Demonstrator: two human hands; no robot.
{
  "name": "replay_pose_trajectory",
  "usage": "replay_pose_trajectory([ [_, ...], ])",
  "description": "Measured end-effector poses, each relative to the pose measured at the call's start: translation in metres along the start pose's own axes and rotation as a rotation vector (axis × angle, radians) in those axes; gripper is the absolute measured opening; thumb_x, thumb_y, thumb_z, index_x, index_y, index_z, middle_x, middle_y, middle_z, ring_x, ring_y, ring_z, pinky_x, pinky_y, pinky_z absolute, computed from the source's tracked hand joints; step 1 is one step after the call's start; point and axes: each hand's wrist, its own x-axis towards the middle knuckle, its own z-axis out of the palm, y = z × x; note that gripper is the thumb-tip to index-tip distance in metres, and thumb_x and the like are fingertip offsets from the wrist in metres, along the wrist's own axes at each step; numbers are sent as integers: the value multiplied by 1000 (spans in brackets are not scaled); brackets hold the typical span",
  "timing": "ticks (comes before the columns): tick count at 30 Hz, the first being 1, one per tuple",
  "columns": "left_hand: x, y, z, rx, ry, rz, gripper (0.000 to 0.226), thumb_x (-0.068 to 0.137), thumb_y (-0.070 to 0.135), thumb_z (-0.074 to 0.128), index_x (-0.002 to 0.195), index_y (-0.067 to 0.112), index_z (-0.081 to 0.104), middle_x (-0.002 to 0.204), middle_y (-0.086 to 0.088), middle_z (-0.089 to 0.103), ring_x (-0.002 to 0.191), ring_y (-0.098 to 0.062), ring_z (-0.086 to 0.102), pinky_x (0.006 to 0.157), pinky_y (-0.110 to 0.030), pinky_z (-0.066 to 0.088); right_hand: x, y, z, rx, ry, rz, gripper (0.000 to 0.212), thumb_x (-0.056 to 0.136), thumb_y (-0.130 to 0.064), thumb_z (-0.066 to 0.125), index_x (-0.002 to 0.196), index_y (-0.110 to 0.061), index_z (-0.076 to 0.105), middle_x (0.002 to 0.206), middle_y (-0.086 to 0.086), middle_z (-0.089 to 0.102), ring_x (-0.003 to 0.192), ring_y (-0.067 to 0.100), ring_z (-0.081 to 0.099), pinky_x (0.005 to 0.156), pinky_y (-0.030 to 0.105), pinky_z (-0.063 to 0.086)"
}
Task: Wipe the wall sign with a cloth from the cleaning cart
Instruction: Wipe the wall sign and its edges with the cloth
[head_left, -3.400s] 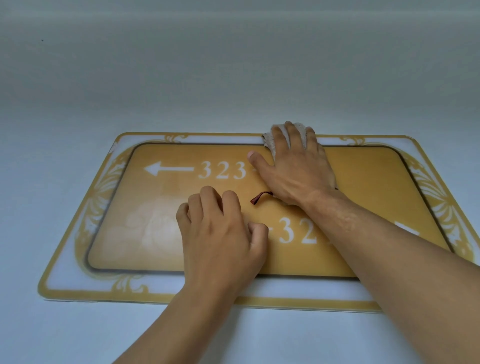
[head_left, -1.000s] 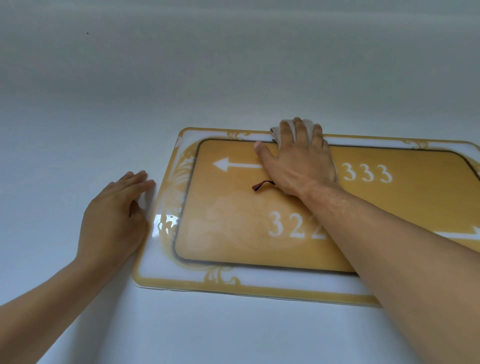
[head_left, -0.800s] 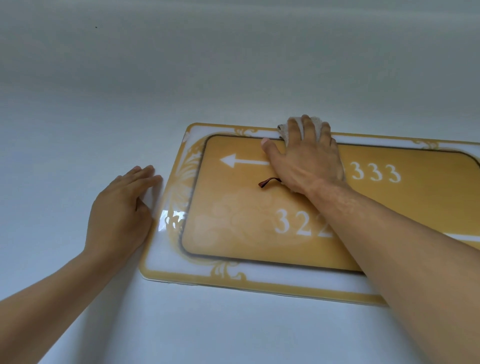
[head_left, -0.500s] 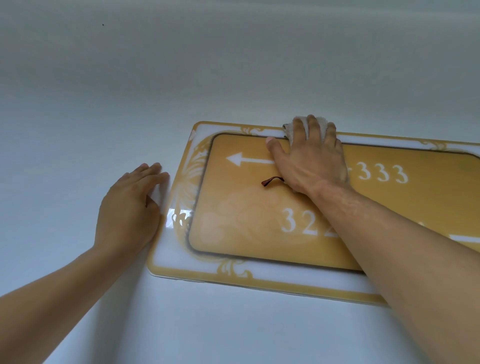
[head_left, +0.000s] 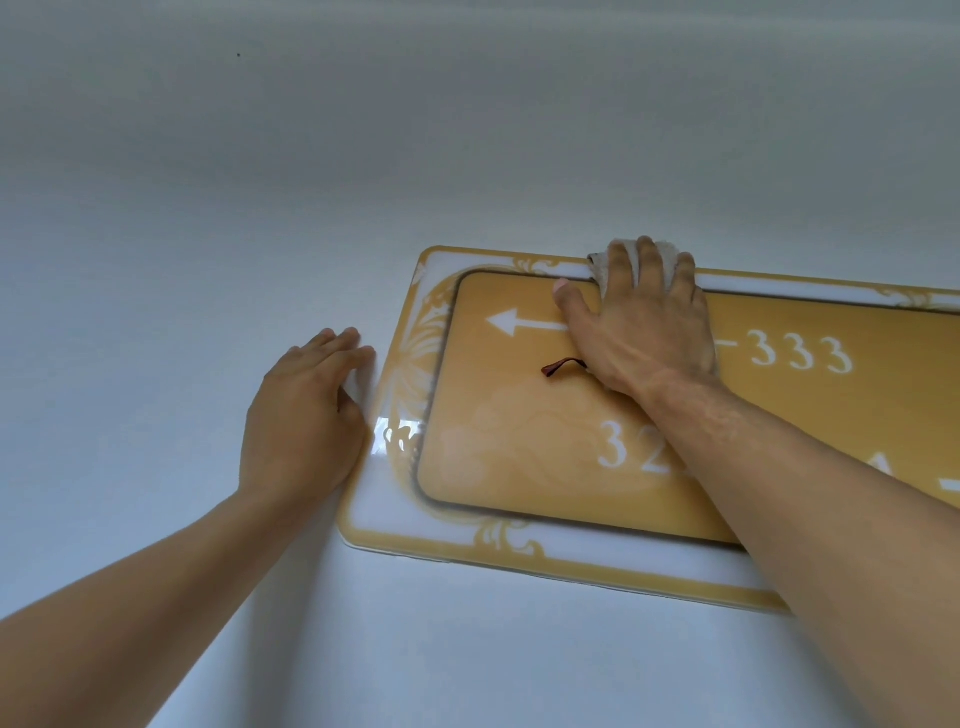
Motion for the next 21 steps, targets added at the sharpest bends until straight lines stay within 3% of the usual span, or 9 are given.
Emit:
replay_pose_trajectory([
  [15, 1, 2, 0, -15, 8, -3, 49, 83, -7, 44, 121, 10, 70, 139, -5, 60, 137, -23, 48, 115, -46, 35, -3, -31, 4, -2, -9, -17, 90, 90, -75, 9, 160, -20, 11, 169, 5, 6, 153, 40, -1, 124, 50, 6],
  [21, -1, 3, -3, -14, 37, 17, 55, 78, 7, 33, 118, 8, 71, 137, -7, 62, 134, -25, 50, 114, -40, 35, -5, -40, 6, -6, -9, -24, 90, 90, -76, 8, 161, -19, 10, 169, 6, 5, 153, 41, -1, 124, 51, 6],
])
